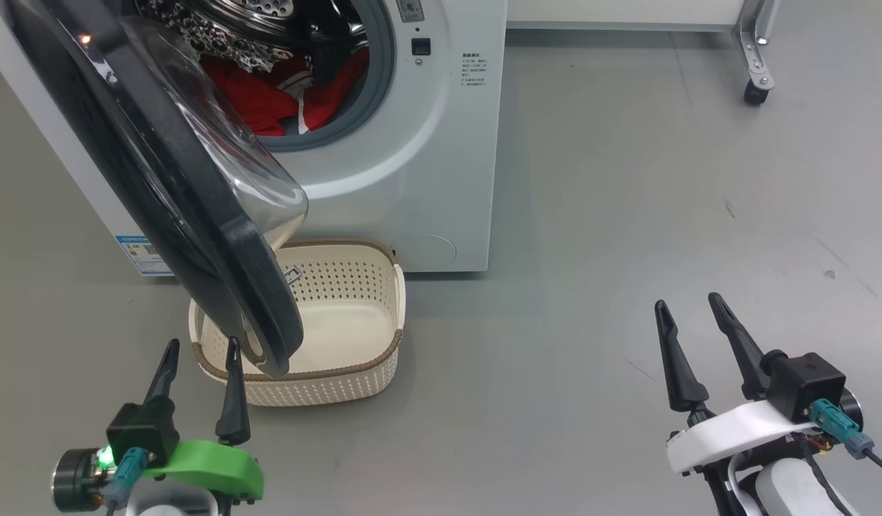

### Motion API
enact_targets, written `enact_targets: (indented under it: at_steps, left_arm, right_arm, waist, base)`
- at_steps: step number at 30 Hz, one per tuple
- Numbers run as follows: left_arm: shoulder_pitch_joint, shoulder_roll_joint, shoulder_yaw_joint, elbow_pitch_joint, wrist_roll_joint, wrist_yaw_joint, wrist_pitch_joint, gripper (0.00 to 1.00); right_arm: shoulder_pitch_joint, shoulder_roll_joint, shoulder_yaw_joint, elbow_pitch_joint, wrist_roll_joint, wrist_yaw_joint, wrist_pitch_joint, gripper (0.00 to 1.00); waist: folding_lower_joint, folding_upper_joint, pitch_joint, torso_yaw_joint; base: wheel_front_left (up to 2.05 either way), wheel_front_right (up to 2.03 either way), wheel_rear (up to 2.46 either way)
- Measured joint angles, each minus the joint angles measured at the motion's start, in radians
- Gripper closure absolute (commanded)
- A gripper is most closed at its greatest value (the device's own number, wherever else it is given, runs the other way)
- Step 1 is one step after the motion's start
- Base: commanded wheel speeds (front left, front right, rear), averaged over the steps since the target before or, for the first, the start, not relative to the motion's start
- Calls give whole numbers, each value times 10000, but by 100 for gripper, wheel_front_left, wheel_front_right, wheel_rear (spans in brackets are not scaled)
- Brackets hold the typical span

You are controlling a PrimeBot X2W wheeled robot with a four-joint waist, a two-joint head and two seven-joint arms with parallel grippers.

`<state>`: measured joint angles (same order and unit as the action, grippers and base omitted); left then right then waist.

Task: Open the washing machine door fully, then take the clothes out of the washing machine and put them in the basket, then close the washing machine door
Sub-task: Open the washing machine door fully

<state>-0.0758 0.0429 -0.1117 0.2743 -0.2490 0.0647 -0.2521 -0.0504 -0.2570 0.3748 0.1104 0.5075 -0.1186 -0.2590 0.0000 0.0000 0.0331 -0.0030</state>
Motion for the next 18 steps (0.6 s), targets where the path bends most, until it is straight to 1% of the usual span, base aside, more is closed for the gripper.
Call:
enact_targets:
  at_steps: [13,18]
  left_arm:
    - [0,-4,-56,73,2,-13,0,0]
    - [0,-8,-84,90,2,-81,0,0]
  right_arm:
    - [209,217,-295,-52,-174,29,0,0]
    - [217,274,-416,-54,-249,58,0,0]
  waist:
    - [0,0,45,5]
    - [0,0,48,29]
  base:
    - [0,0,0]
    - [0,0,0]
